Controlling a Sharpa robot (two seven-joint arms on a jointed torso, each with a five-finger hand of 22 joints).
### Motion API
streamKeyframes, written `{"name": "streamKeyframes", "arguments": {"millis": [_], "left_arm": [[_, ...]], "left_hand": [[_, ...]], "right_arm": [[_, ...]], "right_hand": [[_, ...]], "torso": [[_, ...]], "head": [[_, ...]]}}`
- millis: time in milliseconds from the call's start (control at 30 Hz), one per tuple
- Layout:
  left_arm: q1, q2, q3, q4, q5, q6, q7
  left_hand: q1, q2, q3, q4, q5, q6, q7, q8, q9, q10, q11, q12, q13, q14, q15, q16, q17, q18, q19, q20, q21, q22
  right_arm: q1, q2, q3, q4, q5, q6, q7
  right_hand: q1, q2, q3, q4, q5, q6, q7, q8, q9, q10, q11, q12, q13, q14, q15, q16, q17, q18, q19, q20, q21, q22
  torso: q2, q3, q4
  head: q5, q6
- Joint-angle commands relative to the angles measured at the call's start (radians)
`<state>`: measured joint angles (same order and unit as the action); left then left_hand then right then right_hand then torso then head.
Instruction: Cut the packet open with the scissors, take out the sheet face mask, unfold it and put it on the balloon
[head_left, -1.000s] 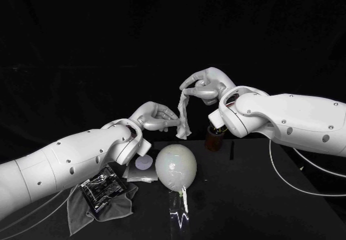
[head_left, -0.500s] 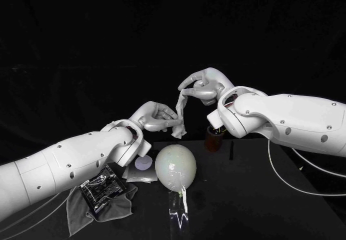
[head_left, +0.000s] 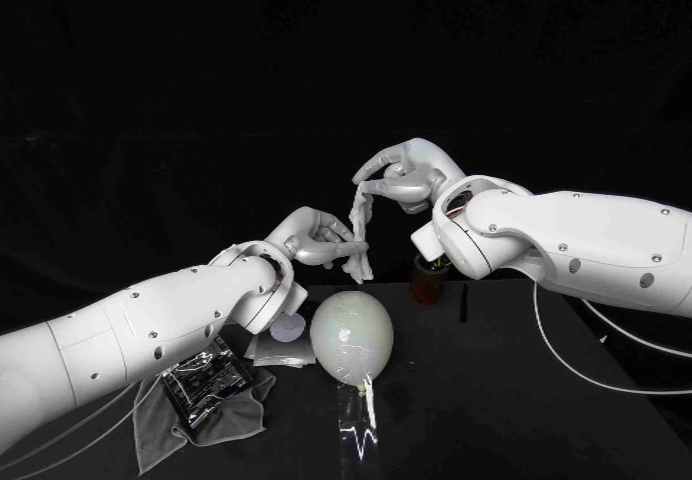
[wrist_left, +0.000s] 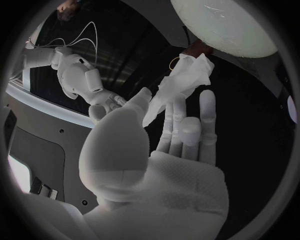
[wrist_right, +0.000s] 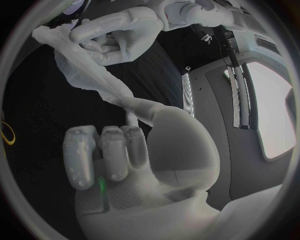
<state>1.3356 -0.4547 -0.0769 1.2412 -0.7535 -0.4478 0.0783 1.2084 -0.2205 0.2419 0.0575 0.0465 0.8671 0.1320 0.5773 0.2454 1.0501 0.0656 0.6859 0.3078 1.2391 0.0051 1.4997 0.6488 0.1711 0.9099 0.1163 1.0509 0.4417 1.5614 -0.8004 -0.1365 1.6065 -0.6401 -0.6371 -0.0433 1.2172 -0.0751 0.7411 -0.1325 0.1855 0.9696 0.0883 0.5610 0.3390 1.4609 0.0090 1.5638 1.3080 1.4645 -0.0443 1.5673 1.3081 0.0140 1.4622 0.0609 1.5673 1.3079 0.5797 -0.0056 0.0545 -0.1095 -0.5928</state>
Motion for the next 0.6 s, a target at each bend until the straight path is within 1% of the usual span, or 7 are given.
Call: {"name": "streamKeyframes", "arguments": {"millis": [33, 200, 267, 367, 433, 533, 600], "left_arm": [[0.001, 0.005, 0.001, 0.002, -0.027, -0.017, -0.040], [0.001, 0.010, 0.001, 0.002, -0.030, -0.023, -0.046], [0.001, 0.013, 0.001, 0.001, -0.031, -0.027, -0.050], [0.001, 0.015, 0.001, -0.001, -0.035, -0.030, -0.052], [0.001, 0.016, 0.001, -0.001, -0.042, -0.032, -0.052], [0.001, 0.015, 0.001, 0.002, -0.057, -0.035, -0.050], [0.001, 0.013, 0.001, 0.004, -0.063, -0.038, -0.047]], "left_hand": [[0.017, 0.010, -0.018, 0.018, 0.001, 0.017, -0.009, 0.012, 0.005, 0.011, -0.010, 0.020, 0.011, 0.032, -0.006, 0.011, 0.056, 0.014, 0.013, -0.006, 0.003, -0.001], [0.024, 0.006, -0.046, 0.043, 0.001, 0.008, -0.008, 0.008, 0.004, 0.000, -0.008, 0.028, 0.015, 0.051, -0.008, 0.017, 0.092, 0.013, 0.022, -0.011, 0.007, 0.000], [0.013, 0.002, -0.085, 0.073, 0.001, -0.002, -0.003, 0.006, 0.003, -0.011, -0.004, 0.033, 0.019, 0.053, -0.004, 0.018, 0.094, 0.012, 0.024, -0.012, 0.008, 0.000], [0.028, 0.011, -0.133, 0.104, 0.001, -0.011, 0.001, 0.007, 0.004, -0.025, 0.001, 0.042, 0.025, 0.052, 0.000, 0.017, 0.093, 0.011, 0.024, -0.010, 0.008, 0.000], [0.071, 0.028, -0.154, 0.116, 0.002, -0.013, 0.002, 0.011, 0.006, -0.032, 0.000, 0.052, 0.030, 0.051, 0.000, 0.017, 0.092, 0.012, 0.023, -0.009, 0.008, -0.001], [0.211, 0.076, -0.086, 0.072, 0.003, -0.013, -0.005, 0.010, 0.005, -0.046, -0.009, 0.046, 0.025, 0.052, -0.010, 0.016, 0.095, 0.013, 0.023, -0.011, 0.010, 0.000], [0.272, 0.093, -0.037, 0.052, 0.003, -0.007, -0.008, 0.006, 0.001, -0.051, -0.012, 0.035, 0.017, 0.051, -0.012, 0.015, 0.094, 0.013, 0.022, -0.015, 0.013, 0.001]], "right_arm": [[0.001, 0.003, 0.001, -0.001, -0.012, -0.001, 0.007], [0.001, 0.007, 0.001, -0.004, -0.012, -0.001, 0.006], [0.001, 0.009, 0.001, -0.005, -0.012, -0.001, 0.005], [0.001, 0.012, 0.001, -0.007, -0.014, 0.000, 0.003], [0.001, 0.013, 0.001, -0.009, -0.015, 0.000, 0.002], [0.001, 0.014, 0.001, -0.011, -0.016, -0.001, 0.001], [0.001, 0.014, 0.001, -0.013, -0.016, -0.001, 0.000]], "right_hand": [[-0.005, 0.006, -0.001, -0.006, -0.006, 0.003, 0.002, 0.003, 0.001, 0.110, 0.002, 0.007, 0.263, 0.106, -0.006, 0.003, 0.263, -0.014, 0.109, -0.001, 0.003, 0.263], [-0.005, 0.007, 0.000, -0.006, -0.006, 0.003, 0.002, 0.003, 0.001, 0.110, 0.002, 0.007, 0.263, 0.106, -0.006, 0.003, 0.263, -0.014, 0.109, -0.001, 0.003, 0.263], [-0.005, 0.007, 0.000, -0.006, -0.005, 0.003, 0.002, 0.003, 0.001, 0.110, 0.002, 0.007, 0.263, 0.106, -0.006, 0.003, 0.263, -0.014, 0.109, -0.001, 0.003, 0.263], [-0.005, 0.007, 0.000, -0.006, -0.005, 0.003, 0.002, 0.003, 0.001, 0.110, 0.002, 0.007, 0.263, 0.106, -0.006, 0.003, 0.263, -0.014, 0.109, -0.001, 0.003, 0.263], [-0.005, 0.007, 0.000, -0.006, -0.005, 0.003, 0.002, 0.003, 0.001, 0.110, 0.002, 0.007, 0.263, 0.106, -0.006, 0.003, 0.263, -0.014, 0.109, -0.001, 0.003, 0.263], [-0.005, 0.007, 0.000, -0.006, -0.005, 0.003, 0.002, 0.003, 0.001, 0.110, 0.002, 0.007, 0.263, 0.106, -0.006, 0.003, 0.263, -0.014, 0.109, -0.001, 0.003, 0.263], [-0.005, 0.007, 0.000, -0.006, -0.005, 0.003, 0.002, 0.003, 0.001, 0.110, 0.002, 0.007, 0.263, 0.106, -0.006, 0.003, 0.263, -0.014, 0.109, -0.001, 0.003, 0.263]], "torso": [[0.000, 0.0005, 0.0008], [0.001, 0.0001, 0.0001], [0.001, -0.0003, -0.0001], [0.001, -0.0002, 0.0006], [0.001, -0.0001, 0.0007], [0.001, 0.0000, 0.0008], [0.001, -0.0001, 0.0004]], "head": [[0.000, -0.001], [0.000, 0.000], [-0.001, 0.000], [0.000, 0.001], [0.000, 0.000], [-0.001, -0.002], [-0.002, -0.002]]}}
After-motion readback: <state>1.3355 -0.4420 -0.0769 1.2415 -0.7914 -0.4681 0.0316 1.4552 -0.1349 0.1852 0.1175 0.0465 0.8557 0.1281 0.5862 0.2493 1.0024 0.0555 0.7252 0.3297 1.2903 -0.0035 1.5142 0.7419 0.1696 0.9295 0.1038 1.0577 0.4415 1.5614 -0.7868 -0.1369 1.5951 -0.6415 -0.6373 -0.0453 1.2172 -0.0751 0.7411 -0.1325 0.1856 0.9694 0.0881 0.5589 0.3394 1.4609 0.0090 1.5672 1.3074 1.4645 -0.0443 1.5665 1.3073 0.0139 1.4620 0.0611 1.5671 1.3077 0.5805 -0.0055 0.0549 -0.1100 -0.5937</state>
